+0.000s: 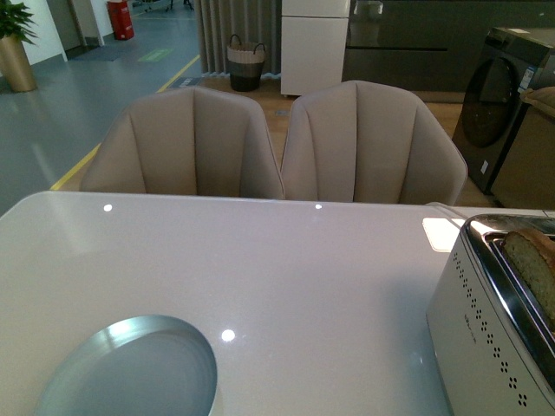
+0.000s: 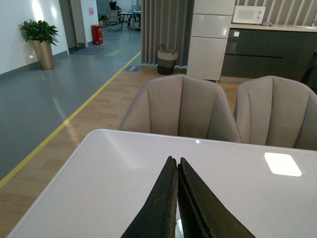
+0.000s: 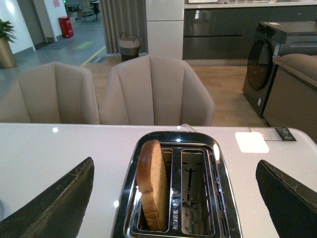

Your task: Left arm holds plate, right arm toasts bread

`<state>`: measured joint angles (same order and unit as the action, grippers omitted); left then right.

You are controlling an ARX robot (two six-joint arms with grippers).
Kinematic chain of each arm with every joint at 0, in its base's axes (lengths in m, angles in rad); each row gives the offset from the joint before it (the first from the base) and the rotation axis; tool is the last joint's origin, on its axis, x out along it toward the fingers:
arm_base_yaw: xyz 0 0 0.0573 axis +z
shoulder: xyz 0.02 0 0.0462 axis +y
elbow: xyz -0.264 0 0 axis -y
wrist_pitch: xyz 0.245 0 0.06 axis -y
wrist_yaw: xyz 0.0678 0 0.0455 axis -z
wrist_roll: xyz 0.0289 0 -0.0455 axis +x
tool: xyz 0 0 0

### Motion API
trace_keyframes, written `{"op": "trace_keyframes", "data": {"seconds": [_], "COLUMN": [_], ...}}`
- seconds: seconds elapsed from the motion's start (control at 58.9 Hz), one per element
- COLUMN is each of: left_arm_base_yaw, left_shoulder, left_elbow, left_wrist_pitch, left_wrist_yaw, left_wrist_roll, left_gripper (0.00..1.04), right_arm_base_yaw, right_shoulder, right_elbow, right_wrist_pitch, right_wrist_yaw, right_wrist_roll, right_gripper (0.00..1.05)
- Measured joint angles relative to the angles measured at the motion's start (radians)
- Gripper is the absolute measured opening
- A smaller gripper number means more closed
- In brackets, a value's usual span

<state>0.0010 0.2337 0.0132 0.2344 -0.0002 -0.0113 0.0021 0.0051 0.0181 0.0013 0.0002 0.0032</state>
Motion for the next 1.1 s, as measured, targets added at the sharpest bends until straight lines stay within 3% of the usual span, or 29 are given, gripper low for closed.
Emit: {"op": "trace_keyframes", "data": {"seconds": [0.221,0.289,0.798,1.103], "left_arm_base_yaw": [0.0,0.0,0.0,0.0], "left_shoulder": [-0.063,-0.199,-0.227,-0.227], "left_elbow": [0.0,0.0,0.0,0.0], "left_wrist_pitch": [-0.063,-0.222,-0.233,-0.233], "left_wrist_yaw": [0.0,0.0,0.0,0.0], "left_wrist_roll": [0.0,0.0,0.0,0.0], "left_gripper": [0.03,0.03,0.03,0.59], "right_arm_base_yaw": [0.0,0.0,0.0,0.0], "right_shoulder": [0.0,0.0,0.0,0.0], "right_elbow": [0.0,0.0,0.0,0.0], "right_wrist_pitch": [0.0,0.0,0.0,0.0], "right_wrist_yaw": [0.0,0.0,0.0,0.0], "right_wrist_roll": [0.0,0.0,0.0,0.0], "right_gripper": [0.96,0.96,0.96,0.96]}}
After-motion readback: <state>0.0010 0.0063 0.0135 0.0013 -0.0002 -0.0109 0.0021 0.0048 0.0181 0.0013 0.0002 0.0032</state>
